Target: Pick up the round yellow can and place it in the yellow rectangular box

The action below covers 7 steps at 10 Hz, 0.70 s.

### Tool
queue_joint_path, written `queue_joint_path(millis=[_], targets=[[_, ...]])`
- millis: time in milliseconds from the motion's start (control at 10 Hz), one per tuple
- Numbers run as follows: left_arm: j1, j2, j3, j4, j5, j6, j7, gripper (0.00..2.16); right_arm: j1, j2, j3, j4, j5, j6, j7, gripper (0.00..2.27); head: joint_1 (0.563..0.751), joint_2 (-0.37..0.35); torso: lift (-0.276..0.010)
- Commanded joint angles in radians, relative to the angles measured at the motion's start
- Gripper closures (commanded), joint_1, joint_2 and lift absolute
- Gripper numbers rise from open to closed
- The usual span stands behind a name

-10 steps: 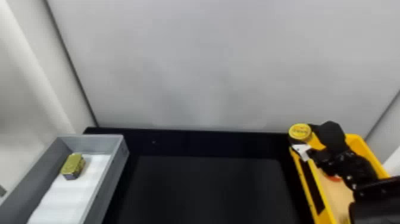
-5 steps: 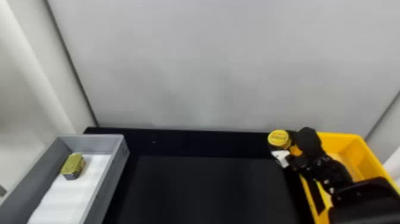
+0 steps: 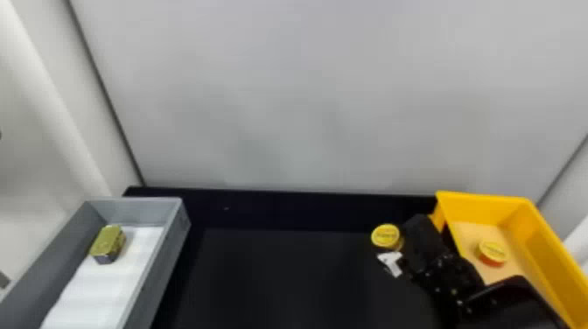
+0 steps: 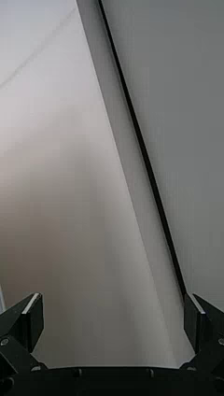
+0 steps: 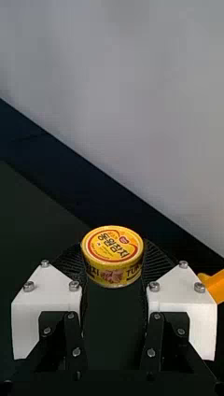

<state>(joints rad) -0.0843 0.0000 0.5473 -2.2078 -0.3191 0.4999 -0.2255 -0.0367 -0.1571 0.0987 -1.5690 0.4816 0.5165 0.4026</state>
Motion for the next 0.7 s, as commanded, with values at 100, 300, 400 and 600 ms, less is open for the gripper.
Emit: queue_joint_path(millis=[100,300,400,600], targets=[[0.003,-0.003,0.001,0.0,0.0,0.0,0.0,0.14,-0.014,0.001,-0.002,-0.051,0.0,0.039,0.007,0.73,0.629,0.012,-0.055],[0.001,-0.003,0.001,0.0,0.0,0.002,0.0,0.14,-0.043,-0.01,0.007,-0.192,0.033,0.151,0.007,0.73,0.629,0.012,-0.055],[0.003,-0.003,0.001,0.0,0.0,0.007,0.0,0.14,-0.066,-0.01,0.018,-0.263,0.062,0.211,0.015,0.73,0.629,0.012,-0.055],[0.012,-0.003,0.007,0.0,0.0,0.019,-0.003,0.14,-0.146,-0.01,0.053,-0.376,0.135,0.308,0.047,0.73,0.629,0.012,-0.055]])
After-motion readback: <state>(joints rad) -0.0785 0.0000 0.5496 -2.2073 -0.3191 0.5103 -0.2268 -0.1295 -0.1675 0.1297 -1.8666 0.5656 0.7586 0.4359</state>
